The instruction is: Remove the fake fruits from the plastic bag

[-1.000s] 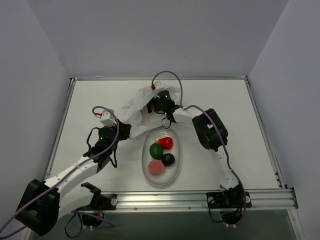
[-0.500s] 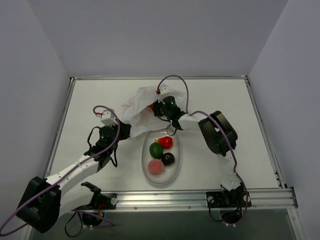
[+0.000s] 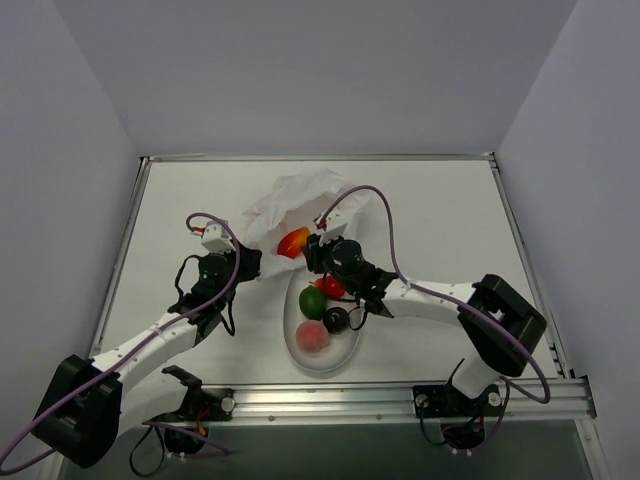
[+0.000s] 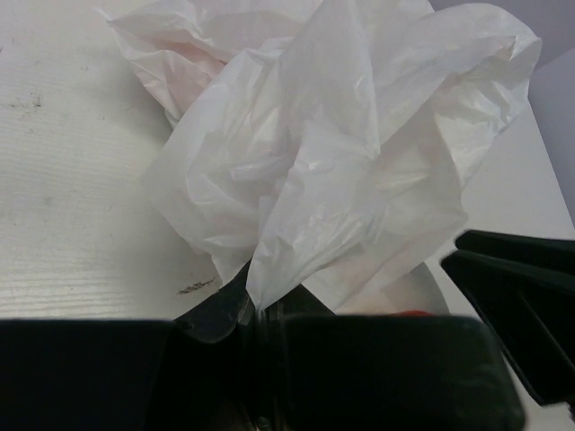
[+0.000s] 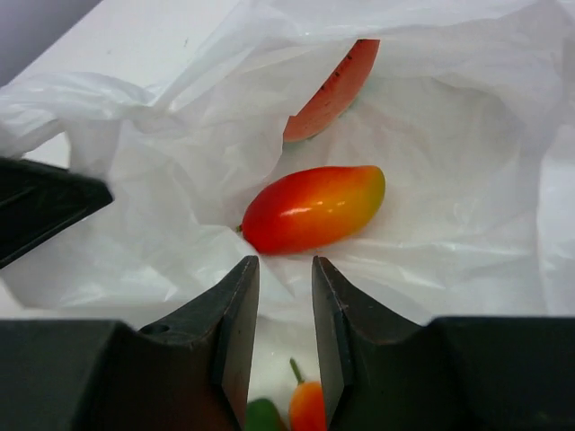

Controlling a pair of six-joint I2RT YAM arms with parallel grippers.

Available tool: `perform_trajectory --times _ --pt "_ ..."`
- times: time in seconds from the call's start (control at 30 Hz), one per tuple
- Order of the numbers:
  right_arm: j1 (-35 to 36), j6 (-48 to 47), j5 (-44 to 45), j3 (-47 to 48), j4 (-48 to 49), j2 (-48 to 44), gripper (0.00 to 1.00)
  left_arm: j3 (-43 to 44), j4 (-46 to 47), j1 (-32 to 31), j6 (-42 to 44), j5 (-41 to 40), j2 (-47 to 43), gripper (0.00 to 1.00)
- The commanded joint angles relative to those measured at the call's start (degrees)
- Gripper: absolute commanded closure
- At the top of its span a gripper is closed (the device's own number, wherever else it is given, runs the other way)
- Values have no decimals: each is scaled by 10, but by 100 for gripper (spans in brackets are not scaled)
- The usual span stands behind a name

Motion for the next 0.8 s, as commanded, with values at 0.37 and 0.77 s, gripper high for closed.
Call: perform_trajectory --times 0.37,0.77 --pt "51 42 149 -20 -91 -121 69 32 11 4 13 -20 -6 98" --pt "9 169 164 206 -142 160 17 34 22 4 6 -4 15 98"
